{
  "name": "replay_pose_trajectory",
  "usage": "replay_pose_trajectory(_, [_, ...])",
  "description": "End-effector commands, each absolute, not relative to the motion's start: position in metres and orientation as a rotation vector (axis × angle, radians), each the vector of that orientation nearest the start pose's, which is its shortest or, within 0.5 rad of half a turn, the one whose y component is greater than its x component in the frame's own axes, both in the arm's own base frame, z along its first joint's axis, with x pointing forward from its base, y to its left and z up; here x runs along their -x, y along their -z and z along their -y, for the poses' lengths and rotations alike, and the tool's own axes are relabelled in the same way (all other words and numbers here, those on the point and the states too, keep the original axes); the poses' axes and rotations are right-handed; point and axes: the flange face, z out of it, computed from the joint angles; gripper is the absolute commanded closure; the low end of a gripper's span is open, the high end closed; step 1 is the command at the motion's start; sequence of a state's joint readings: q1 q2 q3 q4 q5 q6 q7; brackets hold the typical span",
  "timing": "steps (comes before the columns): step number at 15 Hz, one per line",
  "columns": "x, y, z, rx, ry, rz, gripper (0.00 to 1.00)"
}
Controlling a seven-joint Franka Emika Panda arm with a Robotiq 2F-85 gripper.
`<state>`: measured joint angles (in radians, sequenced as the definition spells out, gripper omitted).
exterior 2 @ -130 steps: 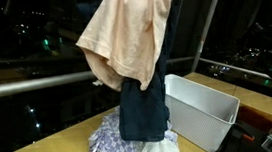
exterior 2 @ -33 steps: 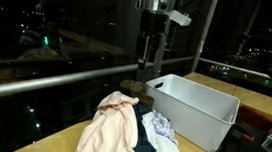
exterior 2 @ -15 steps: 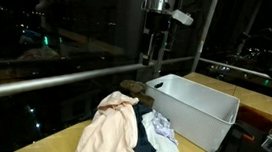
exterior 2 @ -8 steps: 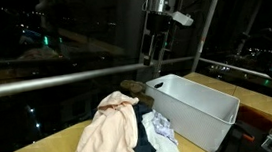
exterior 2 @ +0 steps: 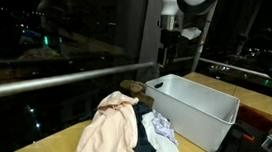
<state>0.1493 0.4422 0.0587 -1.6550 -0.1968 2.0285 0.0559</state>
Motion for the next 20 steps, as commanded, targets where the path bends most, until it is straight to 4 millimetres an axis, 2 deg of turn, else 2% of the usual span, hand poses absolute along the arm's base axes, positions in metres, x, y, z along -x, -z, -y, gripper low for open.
replay_pose_trajectory(1, [-0.649, -0.339, -0.087, 3.312, -0.093, 0.382, 0.00])
replay_pose_trajectory(3, [-0.649, -0.326, -0.073, 3.330, -0.115, 0.363, 0.00])
replay_pose_trajectory(6, [-0.647, -0.304, -0.062, 3.339, -0.128, 0.367, 0.00])
replay_pose_trajectory(10, [-0.649, -0.274, -0.058, 3.323, -0.128, 0.376, 0.00])
replay_pose_trajectory(13, [-0.647, -0.259, -0.048, 3.312, -0.110, 0.390, 0.00])
replay_pose_trajectory(20, [-0.645, -0.230, -0.054, 3.258, -0.152, 0.471, 0.00])
